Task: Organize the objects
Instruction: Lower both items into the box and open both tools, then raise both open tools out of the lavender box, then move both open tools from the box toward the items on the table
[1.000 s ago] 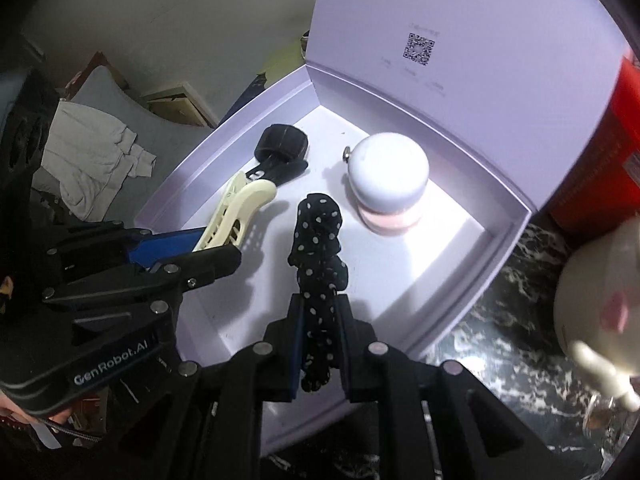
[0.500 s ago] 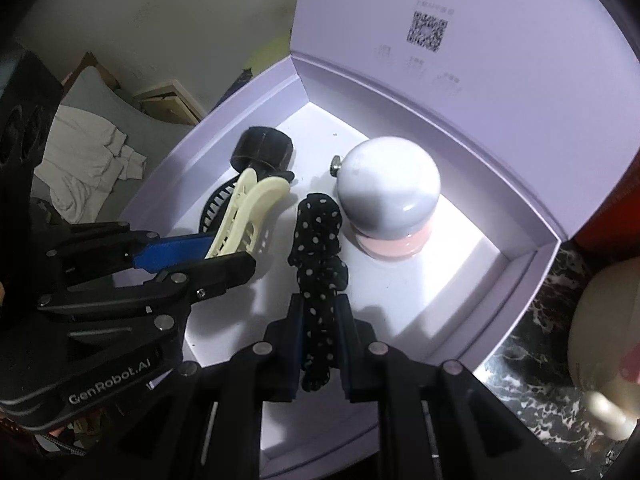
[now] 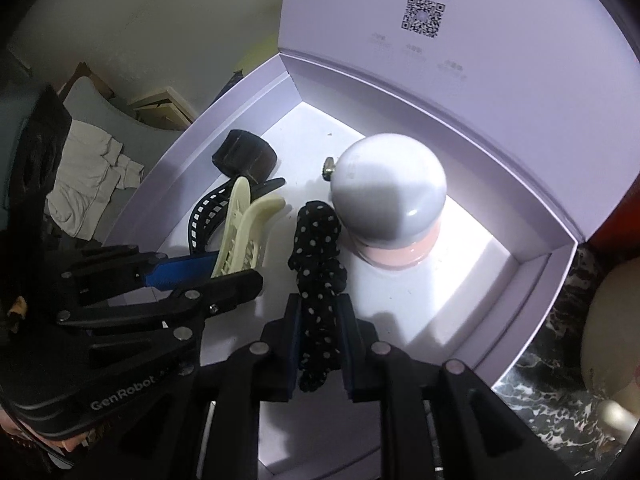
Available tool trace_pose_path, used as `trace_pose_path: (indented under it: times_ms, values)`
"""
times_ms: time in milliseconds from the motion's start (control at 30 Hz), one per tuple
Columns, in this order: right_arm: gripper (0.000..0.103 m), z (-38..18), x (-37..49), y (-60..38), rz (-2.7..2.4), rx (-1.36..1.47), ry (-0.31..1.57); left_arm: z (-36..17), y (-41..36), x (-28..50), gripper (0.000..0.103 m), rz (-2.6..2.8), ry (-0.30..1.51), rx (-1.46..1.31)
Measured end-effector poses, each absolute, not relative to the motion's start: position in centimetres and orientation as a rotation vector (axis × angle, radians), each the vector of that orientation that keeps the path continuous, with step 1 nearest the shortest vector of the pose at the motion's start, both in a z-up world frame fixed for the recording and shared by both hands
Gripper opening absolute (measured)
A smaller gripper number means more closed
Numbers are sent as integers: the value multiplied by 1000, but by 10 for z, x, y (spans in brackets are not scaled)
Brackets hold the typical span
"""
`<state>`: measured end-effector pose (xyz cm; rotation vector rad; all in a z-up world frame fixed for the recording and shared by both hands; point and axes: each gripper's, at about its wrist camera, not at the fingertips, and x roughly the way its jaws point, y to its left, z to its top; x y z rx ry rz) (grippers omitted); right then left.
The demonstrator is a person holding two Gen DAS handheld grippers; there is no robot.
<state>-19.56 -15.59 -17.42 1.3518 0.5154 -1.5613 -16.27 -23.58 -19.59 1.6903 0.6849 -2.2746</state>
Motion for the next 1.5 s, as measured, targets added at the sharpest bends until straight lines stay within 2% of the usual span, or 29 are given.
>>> trace_pose_path:
  times_ms: [67, 167, 300, 600, 767, 867, 1133, 1400, 1500]
  values:
    - [20, -173, -195, -155, -1569, 1343, 521, -195, -235, -162, 24, -2257, 675, 1688]
    - [24, -169, -192, -154, -1581, 1330, 529, -192, -233, -159, 33, -2220, 646, 1681]
    - [37, -160, -188, -149, -1619, 1301, 557, -181, -230, -152, 36, -2228, 623, 1627]
    - [41, -129, -183, -129, -1647, 1263, 549, -147, -221, -133, 53, -2253, 600, 1522]
    - [45, -102, -178, -118, -1685, 1215, 543, -115, -230, -123, 54, -2290, 566, 1444]
    - [53, -87, -177, -109, -1705, 1194, 534, -96, -223, -117, 55, -2306, 550, 1396]
    - [55, -47, -171, -88, -1748, 1126, 524, -51, -207, -97, 56, -2335, 532, 1314]
    - [60, -15, -157, -66, -1776, 1072, 523, -28, -194, -83, 74, -2351, 476, 1261]
    - [62, -6, -153, -54, -1786, 1063, 514, -20, -187, -77, 76, -2353, 464, 1250]
